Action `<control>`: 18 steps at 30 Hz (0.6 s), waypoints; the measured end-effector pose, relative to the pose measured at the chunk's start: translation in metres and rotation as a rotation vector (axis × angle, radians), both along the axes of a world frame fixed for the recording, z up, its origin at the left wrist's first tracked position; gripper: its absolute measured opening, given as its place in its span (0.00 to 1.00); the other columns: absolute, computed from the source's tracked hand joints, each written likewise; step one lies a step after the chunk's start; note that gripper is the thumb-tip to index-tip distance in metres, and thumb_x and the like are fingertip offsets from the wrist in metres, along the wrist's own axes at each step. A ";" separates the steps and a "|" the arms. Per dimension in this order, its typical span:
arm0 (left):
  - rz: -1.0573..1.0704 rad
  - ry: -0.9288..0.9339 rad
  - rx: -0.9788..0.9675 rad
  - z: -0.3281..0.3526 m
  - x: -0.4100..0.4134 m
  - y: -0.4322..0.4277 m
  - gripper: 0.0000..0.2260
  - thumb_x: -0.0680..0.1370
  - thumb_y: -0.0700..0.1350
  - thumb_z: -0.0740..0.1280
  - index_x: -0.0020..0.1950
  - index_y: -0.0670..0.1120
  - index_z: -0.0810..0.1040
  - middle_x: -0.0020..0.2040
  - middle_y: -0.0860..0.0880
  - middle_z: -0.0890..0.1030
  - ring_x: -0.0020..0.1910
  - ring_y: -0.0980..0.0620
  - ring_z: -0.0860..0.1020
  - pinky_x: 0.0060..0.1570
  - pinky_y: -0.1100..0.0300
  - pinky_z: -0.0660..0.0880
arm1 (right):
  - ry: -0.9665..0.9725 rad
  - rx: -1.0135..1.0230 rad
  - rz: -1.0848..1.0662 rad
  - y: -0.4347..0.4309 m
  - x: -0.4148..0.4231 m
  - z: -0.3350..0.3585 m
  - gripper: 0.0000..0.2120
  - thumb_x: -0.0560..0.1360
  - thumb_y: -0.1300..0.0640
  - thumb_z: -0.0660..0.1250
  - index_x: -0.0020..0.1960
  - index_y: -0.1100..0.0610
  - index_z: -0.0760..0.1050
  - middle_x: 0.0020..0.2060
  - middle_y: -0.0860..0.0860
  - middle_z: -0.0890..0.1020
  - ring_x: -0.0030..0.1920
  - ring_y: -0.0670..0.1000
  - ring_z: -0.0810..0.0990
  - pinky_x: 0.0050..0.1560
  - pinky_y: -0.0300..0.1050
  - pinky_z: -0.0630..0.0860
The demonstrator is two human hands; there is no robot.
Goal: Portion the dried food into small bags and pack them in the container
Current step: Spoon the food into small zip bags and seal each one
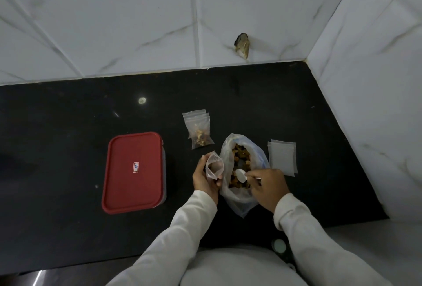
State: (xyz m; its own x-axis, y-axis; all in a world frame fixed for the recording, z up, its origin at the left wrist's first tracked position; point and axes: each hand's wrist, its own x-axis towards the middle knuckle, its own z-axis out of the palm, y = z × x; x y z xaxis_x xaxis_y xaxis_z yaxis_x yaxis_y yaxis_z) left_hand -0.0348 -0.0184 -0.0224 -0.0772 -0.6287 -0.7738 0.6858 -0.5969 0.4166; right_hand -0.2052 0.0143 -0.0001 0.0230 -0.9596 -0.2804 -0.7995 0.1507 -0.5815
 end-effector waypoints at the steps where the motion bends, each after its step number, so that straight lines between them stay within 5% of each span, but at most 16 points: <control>1: 0.016 -0.004 0.007 0.000 -0.002 -0.001 0.15 0.80 0.56 0.62 0.56 0.47 0.81 0.34 0.49 0.78 0.25 0.54 0.72 0.22 0.64 0.65 | -0.021 -0.003 -0.022 0.000 0.001 0.000 0.09 0.78 0.58 0.65 0.49 0.55 0.84 0.43 0.50 0.85 0.44 0.49 0.80 0.52 0.41 0.74; 9: 0.106 0.028 0.059 0.004 -0.008 -0.003 0.15 0.79 0.57 0.63 0.45 0.47 0.81 0.29 0.49 0.73 0.22 0.54 0.67 0.22 0.64 0.62 | -0.096 -0.023 -0.083 0.012 0.026 0.004 0.09 0.76 0.63 0.66 0.52 0.59 0.84 0.44 0.55 0.85 0.47 0.56 0.82 0.52 0.50 0.77; 13: 0.126 0.054 0.053 0.006 -0.008 -0.003 0.16 0.80 0.56 0.62 0.43 0.46 0.81 0.28 0.50 0.73 0.22 0.54 0.67 0.22 0.64 0.62 | -0.207 0.169 -0.090 0.007 0.018 0.007 0.08 0.77 0.60 0.67 0.52 0.55 0.84 0.45 0.49 0.85 0.48 0.47 0.82 0.56 0.41 0.76; 18: 0.142 0.084 0.052 0.007 -0.010 -0.004 0.16 0.79 0.57 0.62 0.43 0.46 0.81 0.28 0.49 0.72 0.22 0.54 0.67 0.21 0.65 0.63 | -0.334 0.257 -0.260 -0.001 0.022 0.008 0.07 0.78 0.58 0.66 0.49 0.52 0.84 0.35 0.46 0.84 0.38 0.43 0.81 0.51 0.41 0.78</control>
